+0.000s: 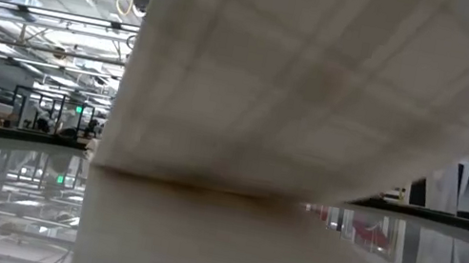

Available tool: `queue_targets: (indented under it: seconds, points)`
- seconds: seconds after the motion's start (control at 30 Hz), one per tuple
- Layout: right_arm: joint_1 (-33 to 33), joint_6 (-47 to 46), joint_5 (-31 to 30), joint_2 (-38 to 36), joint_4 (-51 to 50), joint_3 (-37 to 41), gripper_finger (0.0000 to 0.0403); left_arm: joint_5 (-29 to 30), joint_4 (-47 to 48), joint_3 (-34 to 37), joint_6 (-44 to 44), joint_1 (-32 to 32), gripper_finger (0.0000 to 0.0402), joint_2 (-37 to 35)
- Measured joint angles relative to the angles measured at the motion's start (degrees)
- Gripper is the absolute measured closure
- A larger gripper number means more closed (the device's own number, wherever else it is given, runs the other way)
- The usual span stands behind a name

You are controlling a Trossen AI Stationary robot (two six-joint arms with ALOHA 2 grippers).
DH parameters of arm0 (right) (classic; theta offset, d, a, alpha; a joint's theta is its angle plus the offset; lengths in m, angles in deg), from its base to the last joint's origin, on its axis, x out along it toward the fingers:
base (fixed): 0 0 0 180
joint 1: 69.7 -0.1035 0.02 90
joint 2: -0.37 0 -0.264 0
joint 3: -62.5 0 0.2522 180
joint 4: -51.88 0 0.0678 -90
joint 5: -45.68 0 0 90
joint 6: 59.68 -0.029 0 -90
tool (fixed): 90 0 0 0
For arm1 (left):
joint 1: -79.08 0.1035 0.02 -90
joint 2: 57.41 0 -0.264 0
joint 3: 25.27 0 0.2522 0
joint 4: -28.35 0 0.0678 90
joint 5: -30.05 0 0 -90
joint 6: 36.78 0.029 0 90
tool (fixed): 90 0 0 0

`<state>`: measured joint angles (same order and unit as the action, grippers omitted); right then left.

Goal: Roll towel
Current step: Roll the white-brown patterned towel

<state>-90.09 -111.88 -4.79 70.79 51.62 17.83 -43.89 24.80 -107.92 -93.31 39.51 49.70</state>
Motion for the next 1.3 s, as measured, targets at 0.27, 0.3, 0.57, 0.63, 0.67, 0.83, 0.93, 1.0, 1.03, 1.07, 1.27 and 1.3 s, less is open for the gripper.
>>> queue_targets:
  seconds: [0.27,0.3,0.57,0.63,0.67,0.83,0.93,1.0,1.03,1.07,1.27,1.3]
  points:
    - [0.0,-0.8,-0.6,0.0,-1.7,0.0,0.0403,-0.8,4.3,0.0,-0.1,0.1,0.0392,-0.2]
    - [0.0,-0.1,-1.0,0.0,-2.2,0.0,0.0403,-0.7,6.1,0.0,-0.1,0.1,0.0392,-0.2]
    - [0.1,5.1,-4.1,0.1,-7.9,-0.1,0.0403,0.2,10.4,0.0,3.3,0.2,0.0392,0.6]
    - [0.1,4.1,-3.7,0.4,-8.0,-0.1,0.0403,0.1,10.1,-0.1,3.9,0.3,0.0392,0.8]
    - [0.1,3.3,-3.2,0.5,-8.2,-0.1,0.0403,0.0,9.6,-0.2,3.9,0.4,0.0392,1.2]
    - [0.1,2.4,-1.9,1.9,-7.8,0.5,0.0403,0.0,6.5,-0.1,3.4,0.3,0.0392,4.0]
    - [0.3,3.9,-0.3,4.1,-7.2,1.2,0.0403,-0.5,1.9,-0.1,2.8,0.3,0.0392,6.8]
    - [0.7,4.9,2.2,5.7,-7.2,1.3,0.0403,-0.4,0.1,-0.1,1.2,0.3,0.0392,8.2]
    - [0.9,5.1,3.6,6.4,-7.0,1.3,0.0403,-0.3,-0.9,-0.1,-0.1,0.3,0.0392,8.8]
    - [1.1,5.2,5.2,7.0,-6.6,1.3,0.0403,-0.1,-2.1,0.0,-1.2,0.3,0.0392,9.3]
    - [1.3,3.6,10.7,6.9,1.1,1.4,0.0403,-0.1,-9.7,0.0,-1.5,0.3,0.0392,9.5]
    - [1.3,3.3,10.9,6.6,2.3,1.4,0.0403,-0.2,-10.5,0.0,-1.4,0.3,0.0392,9.2]
